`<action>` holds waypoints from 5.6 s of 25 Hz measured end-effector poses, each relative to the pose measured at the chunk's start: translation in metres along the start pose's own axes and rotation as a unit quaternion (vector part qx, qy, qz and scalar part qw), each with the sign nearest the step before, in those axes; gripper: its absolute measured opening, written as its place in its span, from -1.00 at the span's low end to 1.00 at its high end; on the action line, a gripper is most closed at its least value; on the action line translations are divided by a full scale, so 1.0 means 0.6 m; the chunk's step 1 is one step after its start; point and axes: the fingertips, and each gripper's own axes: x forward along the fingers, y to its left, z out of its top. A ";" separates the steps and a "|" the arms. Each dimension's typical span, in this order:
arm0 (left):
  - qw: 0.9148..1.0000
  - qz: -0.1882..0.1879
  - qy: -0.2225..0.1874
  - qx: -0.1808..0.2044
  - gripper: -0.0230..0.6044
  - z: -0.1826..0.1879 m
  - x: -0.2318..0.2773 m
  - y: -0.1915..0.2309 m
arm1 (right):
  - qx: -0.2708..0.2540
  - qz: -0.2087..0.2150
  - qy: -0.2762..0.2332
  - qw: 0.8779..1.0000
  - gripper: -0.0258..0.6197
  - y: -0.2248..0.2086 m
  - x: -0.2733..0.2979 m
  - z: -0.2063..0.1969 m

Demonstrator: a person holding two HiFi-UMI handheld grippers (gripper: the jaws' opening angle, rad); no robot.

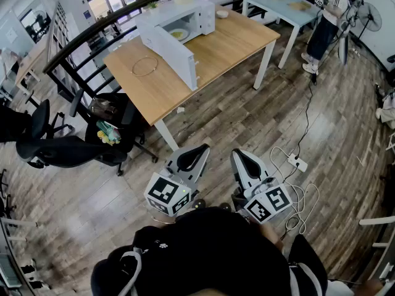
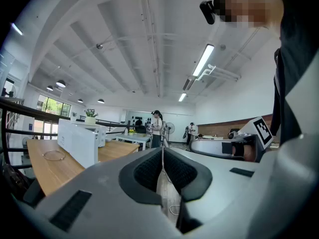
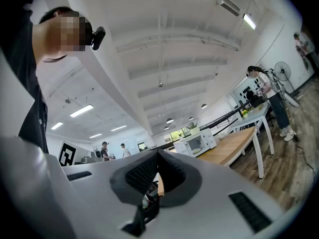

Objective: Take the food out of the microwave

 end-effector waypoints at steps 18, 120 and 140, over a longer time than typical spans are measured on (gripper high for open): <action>0.999 0.032 0.011 0.006 -0.86 -0.004 0.017 -0.004 | 0.013 0.003 -0.016 1.000 -0.92 -0.044 -0.018 0.015; 0.958 0.281 0.015 -0.059 -0.59 -0.020 0.643 0.648 | 0.056 0.222 0.123 0.966 -0.38 -0.645 0.777 0.086; 0.875 0.472 0.015 -0.106 -0.59 -0.030 0.672 0.809 | 0.102 0.318 0.223 0.916 -0.38 -0.732 0.958 0.037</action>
